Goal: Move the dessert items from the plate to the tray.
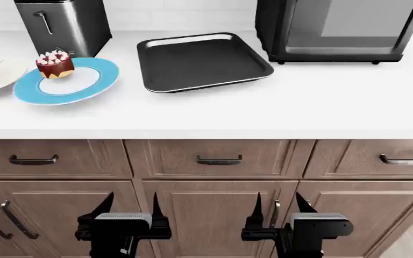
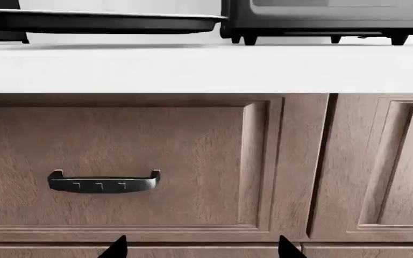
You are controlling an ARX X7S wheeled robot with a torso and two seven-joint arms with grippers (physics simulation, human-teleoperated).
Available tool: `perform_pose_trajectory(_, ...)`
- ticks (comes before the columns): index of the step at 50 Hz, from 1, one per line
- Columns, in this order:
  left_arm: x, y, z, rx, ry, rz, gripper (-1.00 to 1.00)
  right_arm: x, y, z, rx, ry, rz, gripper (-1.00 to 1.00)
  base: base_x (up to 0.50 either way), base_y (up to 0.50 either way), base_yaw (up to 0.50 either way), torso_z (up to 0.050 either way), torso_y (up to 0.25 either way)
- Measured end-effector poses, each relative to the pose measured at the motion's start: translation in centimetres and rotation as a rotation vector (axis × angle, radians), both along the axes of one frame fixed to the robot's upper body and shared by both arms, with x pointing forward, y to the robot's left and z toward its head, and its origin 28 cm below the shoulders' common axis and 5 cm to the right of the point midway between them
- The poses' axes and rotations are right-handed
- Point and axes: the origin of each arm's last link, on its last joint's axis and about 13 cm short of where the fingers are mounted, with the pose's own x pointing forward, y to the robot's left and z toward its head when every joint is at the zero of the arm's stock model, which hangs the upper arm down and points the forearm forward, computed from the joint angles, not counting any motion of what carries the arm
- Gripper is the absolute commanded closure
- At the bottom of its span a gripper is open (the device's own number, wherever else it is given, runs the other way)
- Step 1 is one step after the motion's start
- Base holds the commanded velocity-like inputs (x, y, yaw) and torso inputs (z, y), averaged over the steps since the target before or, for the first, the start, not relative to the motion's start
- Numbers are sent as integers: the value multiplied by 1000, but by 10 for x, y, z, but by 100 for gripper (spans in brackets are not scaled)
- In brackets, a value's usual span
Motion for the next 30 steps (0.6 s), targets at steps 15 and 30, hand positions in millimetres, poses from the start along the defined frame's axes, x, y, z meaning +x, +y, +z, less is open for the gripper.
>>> perform_pose_trajectory(15, 0, -1, 0, -1, -1, 0, -100, 0, 1, 0, -18, 0, 3, -100, 0, 387, 0, 0, 0)
perform_pose_trajectory(30, 0, 0, 0, 0, -1, 0, -100, 0, 1, 0, -27, 5, 11, -100, 0, 500, 0, 0, 0)
